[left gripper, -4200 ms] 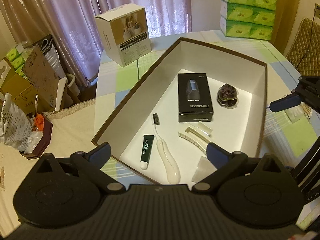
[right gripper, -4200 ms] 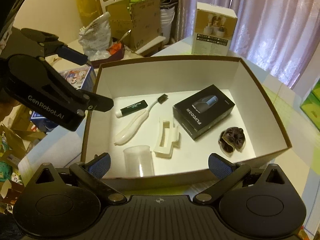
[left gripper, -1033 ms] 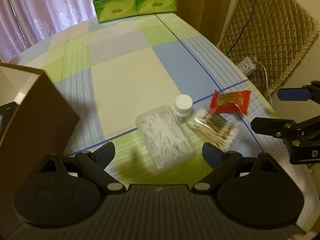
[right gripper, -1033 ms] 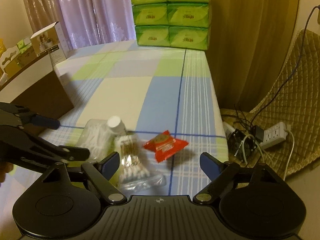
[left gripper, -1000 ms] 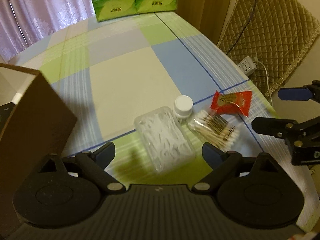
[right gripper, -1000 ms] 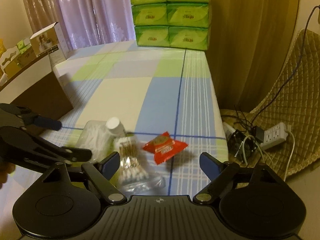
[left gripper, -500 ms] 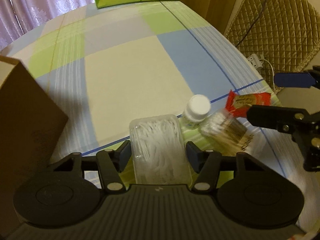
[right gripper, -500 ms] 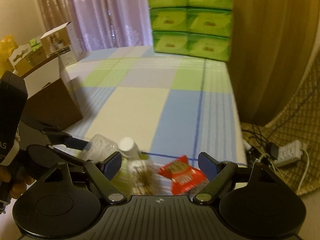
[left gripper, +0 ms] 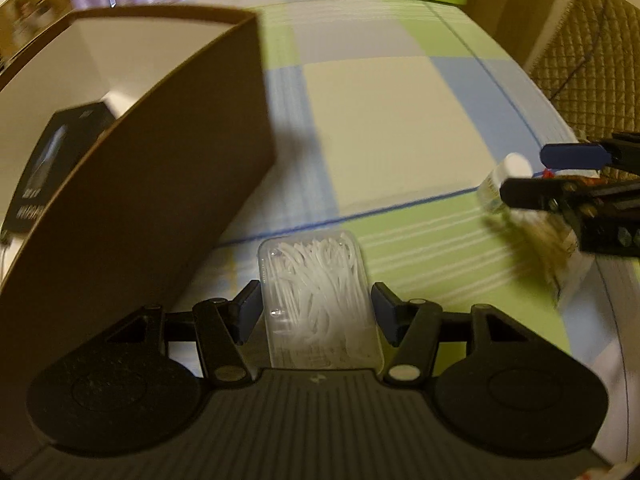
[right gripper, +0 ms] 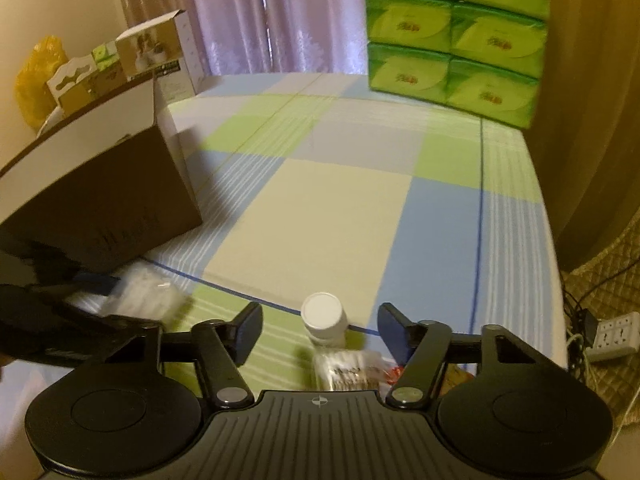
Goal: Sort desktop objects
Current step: 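Grasp the clear cotton-swab box with the left gripper while the right grasps the white bottle, then carry the cotton-swab box and white bottle over the brown box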
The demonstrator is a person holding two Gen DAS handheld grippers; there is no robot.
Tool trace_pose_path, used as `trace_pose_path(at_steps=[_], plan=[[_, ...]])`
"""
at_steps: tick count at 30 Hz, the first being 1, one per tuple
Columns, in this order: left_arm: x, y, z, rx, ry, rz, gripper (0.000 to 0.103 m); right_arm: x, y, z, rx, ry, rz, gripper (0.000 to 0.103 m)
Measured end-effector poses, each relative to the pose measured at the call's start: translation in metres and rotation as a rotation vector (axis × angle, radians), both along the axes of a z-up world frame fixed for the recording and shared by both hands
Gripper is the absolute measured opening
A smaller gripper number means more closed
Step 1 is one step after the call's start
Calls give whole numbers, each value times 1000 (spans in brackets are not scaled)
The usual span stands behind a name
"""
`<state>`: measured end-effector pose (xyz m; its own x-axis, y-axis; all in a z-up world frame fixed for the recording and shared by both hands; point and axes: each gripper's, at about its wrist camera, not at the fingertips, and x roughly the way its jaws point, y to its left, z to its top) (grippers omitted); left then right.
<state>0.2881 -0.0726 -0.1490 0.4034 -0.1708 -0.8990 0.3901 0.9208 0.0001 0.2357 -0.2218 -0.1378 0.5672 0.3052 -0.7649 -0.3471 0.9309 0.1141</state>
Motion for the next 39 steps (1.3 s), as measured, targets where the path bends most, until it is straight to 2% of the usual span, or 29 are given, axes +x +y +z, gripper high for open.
trace_pose_path(at_steps=[1, 4, 6, 11, 21, 39], plan=[[-3, 5, 0, -1, 2, 12, 55, 2, 2, -3, -9, -2, 4, 56], [-12, 20, 1, 3, 10, 44, 55, 4, 9, -10, -35, -4, 15, 42], [-17, 29, 1, 8, 12, 56, 55, 5, 12, -14, -61, 4, 21, 24], [-31, 46, 3, 14, 17, 75, 55, -3, 18, -9, -58, -6, 42, 24], [-56, 59, 16, 8, 16, 55, 54, -30, 41, 32, -16, -37, 117, 24], [-96, 103, 95, -95, -118, 68, 54, -69, 92, 83, 76, -48, 233, 24]])
